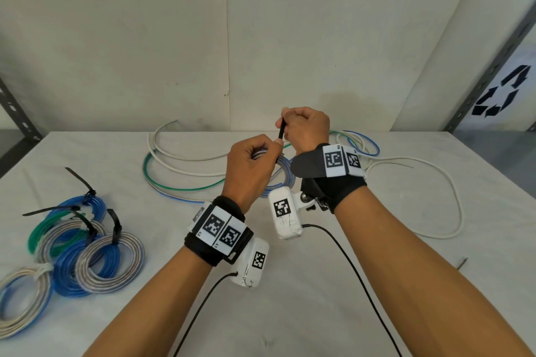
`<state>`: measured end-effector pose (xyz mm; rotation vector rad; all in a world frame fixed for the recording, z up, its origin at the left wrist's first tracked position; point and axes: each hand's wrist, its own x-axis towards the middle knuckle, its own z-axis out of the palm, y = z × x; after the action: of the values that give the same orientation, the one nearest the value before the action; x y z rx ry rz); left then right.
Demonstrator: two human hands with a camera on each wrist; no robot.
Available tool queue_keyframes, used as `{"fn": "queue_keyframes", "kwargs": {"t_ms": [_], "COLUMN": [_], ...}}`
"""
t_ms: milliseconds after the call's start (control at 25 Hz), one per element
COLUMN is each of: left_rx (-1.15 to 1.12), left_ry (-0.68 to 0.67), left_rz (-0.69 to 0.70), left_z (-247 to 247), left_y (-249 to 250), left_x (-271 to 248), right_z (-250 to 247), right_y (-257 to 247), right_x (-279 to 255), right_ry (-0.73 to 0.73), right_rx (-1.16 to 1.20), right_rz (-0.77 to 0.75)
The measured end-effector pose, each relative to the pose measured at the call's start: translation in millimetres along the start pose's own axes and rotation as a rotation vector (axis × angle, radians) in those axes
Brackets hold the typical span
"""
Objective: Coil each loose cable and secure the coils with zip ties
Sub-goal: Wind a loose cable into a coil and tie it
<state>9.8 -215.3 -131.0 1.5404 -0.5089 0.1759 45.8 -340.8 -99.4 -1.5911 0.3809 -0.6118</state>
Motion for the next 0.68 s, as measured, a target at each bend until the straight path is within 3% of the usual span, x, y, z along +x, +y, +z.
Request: {"fn": "queue_keyframes", "kwargs": {"t_ms": [120,280,400,480,560,600,680], "left_rx": [0.045,-0.131,-0.212,-0.249,-0.300,-0.318,-0.355], "left_ry": [-0.048,-0.281,-0.271,-0.221,-0.184,-0.171,-0.173], "left_rz": [-0.009,-0.168,-0.230,-0.255,-0.299,-0.316,-0.352], "left_z": [-0.4,-14.9,-27.2,-32.8,-37.6,-39.9,-41.7], "left_y": [2.5,17.1,19.9,16.9,13.4,12.4,10.9], "left_x": [-1.5,2.7,9.1,12.4,15.2,15.8,16.6], "right_z": [-8.4,-28.6,-42.2,-50.7,-58.1,-60.4,-63.9], "right_y": [-1.3,-24.6,-35.8,-36.8,-31.8,-29.0,-23.3], "right_x": [5.4,15.1,5.3,-11.8,-31.9,-40.2,-47.9], "right_ry": [0.011,0.036,-0.026,-0.143,-0.368,-0.466,-0.521], "right_rx": [-0.004,0.089,0.106,0.049,-0.056,-0.098,-0.093], "right_rz": [-0.043,-0.135,-0.103,0.010,0.085,0.085,0.056]}}
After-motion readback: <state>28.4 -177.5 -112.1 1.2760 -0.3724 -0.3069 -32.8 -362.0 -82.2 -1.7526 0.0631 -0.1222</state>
